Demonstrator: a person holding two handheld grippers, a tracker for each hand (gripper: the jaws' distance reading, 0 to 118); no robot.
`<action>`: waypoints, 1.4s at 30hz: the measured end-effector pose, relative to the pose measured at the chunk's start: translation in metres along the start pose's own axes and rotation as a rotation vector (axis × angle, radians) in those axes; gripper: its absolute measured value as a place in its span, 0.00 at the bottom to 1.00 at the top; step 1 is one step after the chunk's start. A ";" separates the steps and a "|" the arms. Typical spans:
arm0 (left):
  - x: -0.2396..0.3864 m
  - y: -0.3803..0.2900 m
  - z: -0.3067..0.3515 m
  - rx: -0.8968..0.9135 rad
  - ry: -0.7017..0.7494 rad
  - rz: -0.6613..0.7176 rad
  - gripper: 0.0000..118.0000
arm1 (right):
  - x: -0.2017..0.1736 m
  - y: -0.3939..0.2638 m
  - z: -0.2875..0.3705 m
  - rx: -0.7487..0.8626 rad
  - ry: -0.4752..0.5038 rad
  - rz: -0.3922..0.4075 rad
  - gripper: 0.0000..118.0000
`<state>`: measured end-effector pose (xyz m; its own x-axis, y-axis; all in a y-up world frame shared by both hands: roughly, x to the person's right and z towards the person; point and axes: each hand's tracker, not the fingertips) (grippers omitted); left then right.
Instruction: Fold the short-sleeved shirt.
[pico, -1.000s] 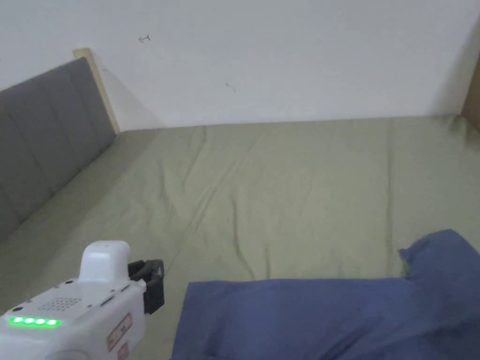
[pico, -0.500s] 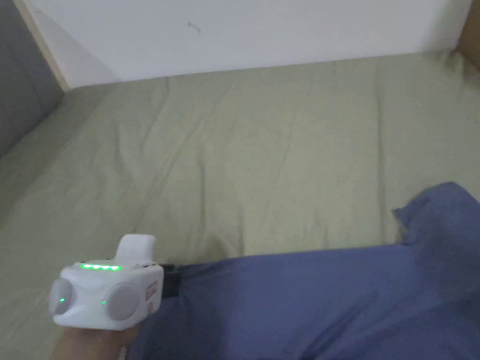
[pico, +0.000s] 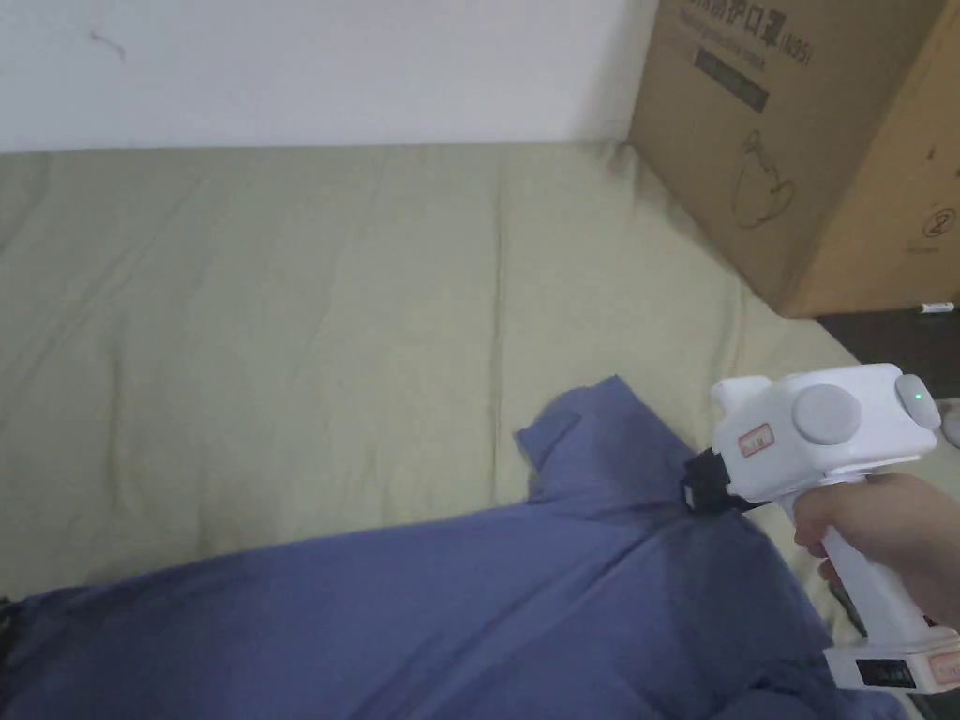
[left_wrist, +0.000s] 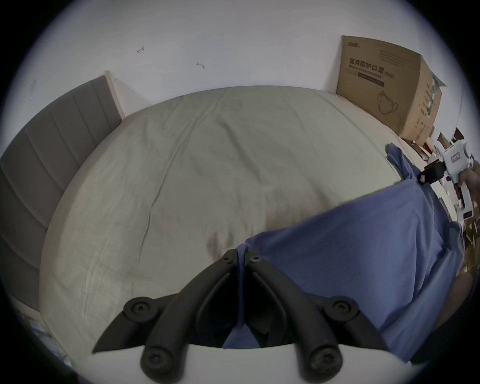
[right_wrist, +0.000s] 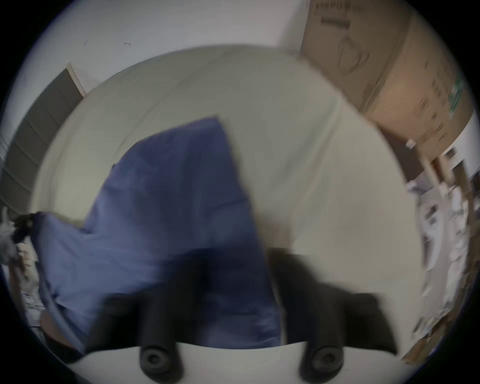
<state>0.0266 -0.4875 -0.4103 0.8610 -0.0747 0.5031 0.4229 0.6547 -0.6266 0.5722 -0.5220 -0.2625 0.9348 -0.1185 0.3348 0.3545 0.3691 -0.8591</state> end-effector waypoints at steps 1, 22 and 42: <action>-0.003 0.000 0.002 0.000 -0.009 0.009 0.02 | 0.000 -0.002 0.004 0.059 -0.037 0.008 0.02; -0.028 0.081 0.121 0.289 -0.010 0.063 0.02 | -0.055 0.024 0.199 0.542 -0.016 0.139 0.02; -0.008 -0.155 0.094 -0.018 -0.094 0.158 0.09 | -0.017 -0.236 0.100 0.300 -0.077 0.137 0.02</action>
<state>-0.0725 -0.5180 -0.2616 0.8871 0.0990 0.4508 0.2904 0.6394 -0.7119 0.4707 -0.5145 -0.0265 0.9648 0.0165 0.2626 0.1931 0.6332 -0.7495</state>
